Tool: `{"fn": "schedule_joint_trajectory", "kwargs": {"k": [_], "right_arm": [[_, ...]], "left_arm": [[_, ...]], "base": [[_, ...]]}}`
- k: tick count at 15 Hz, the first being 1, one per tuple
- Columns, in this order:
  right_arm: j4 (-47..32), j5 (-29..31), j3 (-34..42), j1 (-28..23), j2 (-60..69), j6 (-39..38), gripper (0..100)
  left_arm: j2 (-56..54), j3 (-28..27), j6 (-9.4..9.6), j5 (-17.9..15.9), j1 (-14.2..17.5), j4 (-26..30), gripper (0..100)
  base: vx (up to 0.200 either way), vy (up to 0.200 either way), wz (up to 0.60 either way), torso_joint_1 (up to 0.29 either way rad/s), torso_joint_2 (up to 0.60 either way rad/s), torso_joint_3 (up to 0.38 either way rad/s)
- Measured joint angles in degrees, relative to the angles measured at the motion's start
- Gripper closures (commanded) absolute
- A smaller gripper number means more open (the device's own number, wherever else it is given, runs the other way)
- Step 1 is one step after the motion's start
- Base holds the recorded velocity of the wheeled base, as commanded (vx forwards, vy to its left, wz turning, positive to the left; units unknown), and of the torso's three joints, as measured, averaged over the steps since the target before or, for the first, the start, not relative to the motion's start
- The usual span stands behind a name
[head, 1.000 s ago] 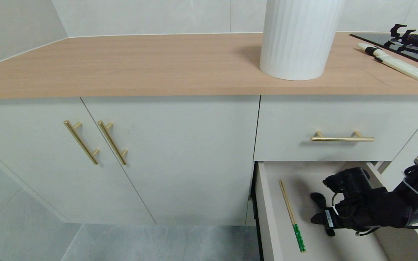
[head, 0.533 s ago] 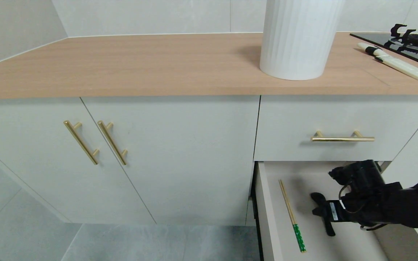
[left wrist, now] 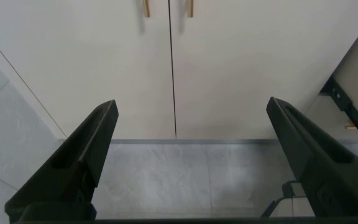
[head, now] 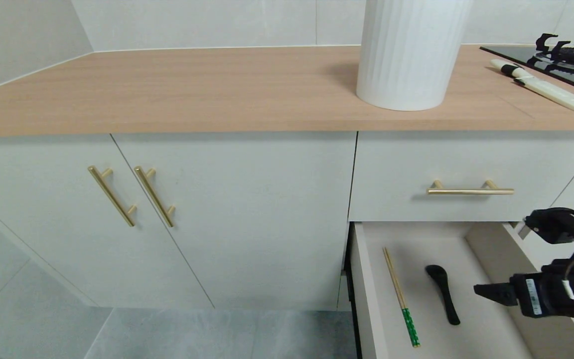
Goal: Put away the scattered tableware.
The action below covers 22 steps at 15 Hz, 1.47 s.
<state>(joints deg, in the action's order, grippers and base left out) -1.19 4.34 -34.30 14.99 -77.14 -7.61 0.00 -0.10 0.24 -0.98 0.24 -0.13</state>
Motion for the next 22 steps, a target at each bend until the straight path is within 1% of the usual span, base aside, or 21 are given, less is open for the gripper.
{"fn": "schedule_joint_trajectory", "kwargs": {"k": [2, 3, 5, 6, 9, 16, 18, 21, 22], "right_arm": [[-6.3, 0.1, -1.1, 1.1, 6.4, 0.2, 0], [-7.8, 0.1, -1.7, 1.7, 8.7, 0.5, 0], [-8.3, 0.1, -1.9, 2.5, 11.4, 2.1, 0], [-8.4, 0.1, -1.7, 2.9, 12.7, 3.7, 0], [-9.1, 1.2, -0.9, 4.5, 15.1, 4.4, 0], [-10.6, 1.4, -0.5, 5.7, 15.1, 4.4, 0], [-12.7, 1.4, -0.4, 6.0, 13.9, 4.4, 0], [-18.6, 1.4, -0.4, 6.9, 11.0, 5.3, 0], [-19.4, 1.4, -0.4, 7.4, 9.8, 5.5, 0]], "left_arm": [[0.0, 0.0, 0.02, 0.0, 0.0, 0.0, 0], [0.0, 0.0, 0.11, 0.0, 0.0, 0.0, 0], [0.0, 0.0, 0.07, 0.0, 0.0, 0.0, 0], [0.0, 0.0, 0.09, 0.0, 0.0, 0.0, 0], [0.0, 0.0, 0.05, 0.0, 0.0, 0.0, 0], [0.0, 0.0, 0.00, 0.0, 0.0, 0.0, 0], [0.0, 0.0, 0.02, 0.0, 0.0, 0.0, 0], [0.0, 0.0, 0.02, 0.0, 0.0, 0.0, 0], [0.0, 0.0, 0.00, 0.1, 0.0, 0.0, 0]], "base": [[0.000, 0.000, 0.00, 0.000, 0.00, 0.000], [0.000, 0.000, 0.00, 0.000, 0.00, 0.000], [0.000, 0.000, 0.00, 0.000, 0.00, 0.000], [-0.200, 0.000, 0.00, -0.002, 0.00, 0.002], [-0.200, 0.000, 0.00, 0.004, 0.00, 0.005], [-0.200, 0.000, 0.00, 0.001, 0.00, 0.004], [0.000, 0.000, 0.00, 0.000, 0.00, 0.000], [0.000, 0.000, 0.00, 0.000, 0.00, 0.000], [0.000, 0.000, 0.00, 0.000, 0.00, 0.000]]}}
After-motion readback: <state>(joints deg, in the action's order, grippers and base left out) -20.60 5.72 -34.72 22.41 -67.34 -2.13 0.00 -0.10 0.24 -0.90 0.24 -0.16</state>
